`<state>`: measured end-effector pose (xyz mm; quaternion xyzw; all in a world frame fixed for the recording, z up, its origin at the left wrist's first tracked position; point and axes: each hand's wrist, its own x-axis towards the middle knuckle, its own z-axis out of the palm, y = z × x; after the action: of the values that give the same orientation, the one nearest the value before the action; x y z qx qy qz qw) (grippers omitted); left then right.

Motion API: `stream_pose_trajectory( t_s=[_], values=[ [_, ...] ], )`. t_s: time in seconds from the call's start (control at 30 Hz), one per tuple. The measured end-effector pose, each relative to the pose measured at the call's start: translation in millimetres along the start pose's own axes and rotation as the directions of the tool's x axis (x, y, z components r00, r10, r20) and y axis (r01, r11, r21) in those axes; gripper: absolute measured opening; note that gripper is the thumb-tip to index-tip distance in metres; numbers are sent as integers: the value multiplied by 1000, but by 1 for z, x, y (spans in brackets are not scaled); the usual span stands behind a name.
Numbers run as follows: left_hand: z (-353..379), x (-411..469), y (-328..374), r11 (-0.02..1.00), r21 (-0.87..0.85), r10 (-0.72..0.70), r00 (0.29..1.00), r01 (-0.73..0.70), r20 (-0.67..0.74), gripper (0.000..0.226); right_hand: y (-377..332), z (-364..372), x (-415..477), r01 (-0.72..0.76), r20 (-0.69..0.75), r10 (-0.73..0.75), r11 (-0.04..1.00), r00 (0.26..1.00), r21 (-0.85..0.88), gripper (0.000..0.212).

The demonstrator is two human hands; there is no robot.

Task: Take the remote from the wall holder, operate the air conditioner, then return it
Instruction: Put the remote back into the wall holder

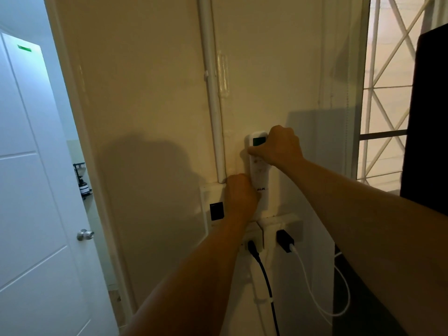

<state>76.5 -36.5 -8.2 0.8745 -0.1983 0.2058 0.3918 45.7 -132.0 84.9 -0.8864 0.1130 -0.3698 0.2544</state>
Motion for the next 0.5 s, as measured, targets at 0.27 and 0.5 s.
stream_pose_trajectory(
  t_s=[0.27,0.5],
  values=[
    [7,-3,-7,999,-37,-36,999,36,-1,25,12,12,3,-34,124,36,999,992,-24,57],
    [8,-2,-5,1000,8,-15,1000,16,-17,16,12,17,-4,-81,125,85,996,989,-36,61]
  ],
)
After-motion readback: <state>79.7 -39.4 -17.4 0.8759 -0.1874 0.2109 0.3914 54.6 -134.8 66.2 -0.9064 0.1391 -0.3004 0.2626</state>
